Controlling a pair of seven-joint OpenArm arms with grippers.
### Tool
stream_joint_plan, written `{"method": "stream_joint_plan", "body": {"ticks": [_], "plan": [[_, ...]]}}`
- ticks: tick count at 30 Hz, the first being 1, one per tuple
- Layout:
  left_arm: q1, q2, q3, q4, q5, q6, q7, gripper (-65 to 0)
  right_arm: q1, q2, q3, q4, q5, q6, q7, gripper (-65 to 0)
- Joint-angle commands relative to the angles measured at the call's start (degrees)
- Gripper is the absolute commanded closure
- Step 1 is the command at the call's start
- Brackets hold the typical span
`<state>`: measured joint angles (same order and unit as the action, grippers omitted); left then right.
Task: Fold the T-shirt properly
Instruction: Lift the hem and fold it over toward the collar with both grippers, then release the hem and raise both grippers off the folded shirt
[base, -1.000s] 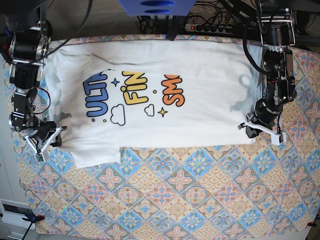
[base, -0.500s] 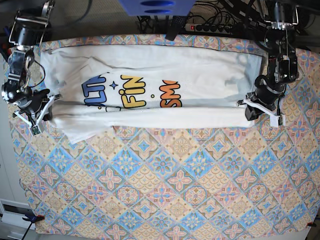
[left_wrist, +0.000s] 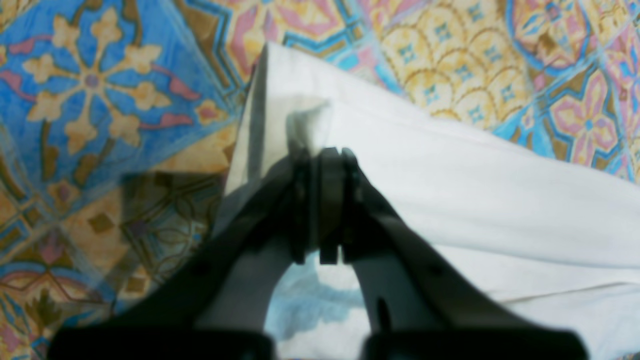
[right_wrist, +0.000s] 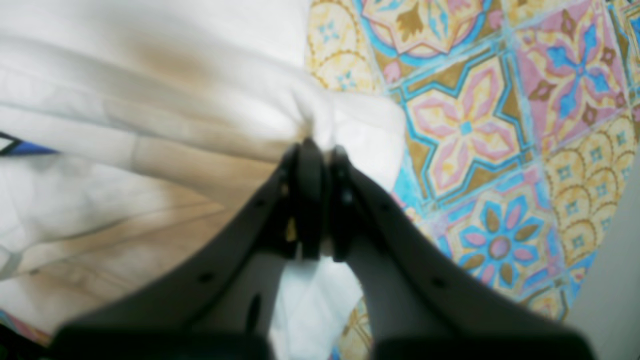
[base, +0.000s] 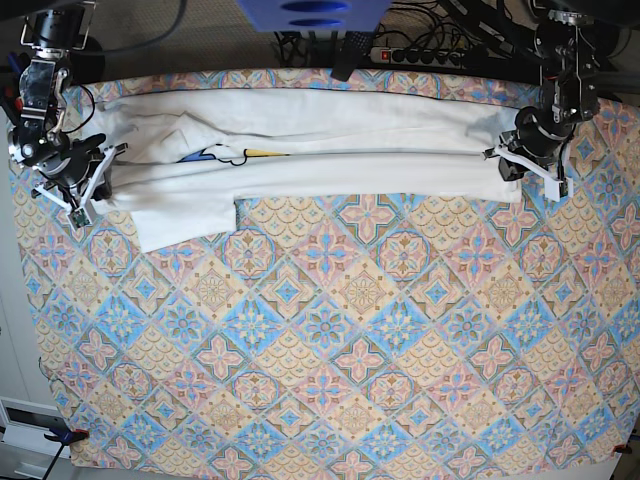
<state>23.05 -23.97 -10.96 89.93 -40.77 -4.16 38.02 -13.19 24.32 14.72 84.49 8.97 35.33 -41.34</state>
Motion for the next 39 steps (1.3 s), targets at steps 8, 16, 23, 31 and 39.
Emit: {"method": "stream_joint_plan", "body": {"ticks": [8, 16, 23, 31, 39], "plan": [[0.03, -0.87, -0.95, 4.27, -0.5, 0.34, 5.01, -37.7, 0.84, -0.36, 3.78, 2.59, -0.23, -0.91, -2.48, -26.0], [1.96, 1.68, -13.96, 8.14, -12.37, 0.34, 5.54, -40.1, 0.49, -3.26, 9.32, 12.08, -0.23, -0.91, -2.66, -25.9], [1.52, 1.68, -15.63, 7.7, -13.34, 0.34, 5.54, -40.1, 0.93, -3.26, 9.59, 13.23, -0.31, -0.91, -7.49, -25.9], [1.44, 1.77, -15.37, 7.7, -13.25, 0.34, 5.54, -40.1, 0.84, -3.26, 9.5, 13.23, -0.31, -0.91, -7.84, -25.9], [1.44, 1.77, -14.58, 7.7, -13.25, 0.34, 5.54, -40.1, 4.53, -3.26, 4.49, 10.68, -0.31, -0.91, -7.84, -26.3]]}}
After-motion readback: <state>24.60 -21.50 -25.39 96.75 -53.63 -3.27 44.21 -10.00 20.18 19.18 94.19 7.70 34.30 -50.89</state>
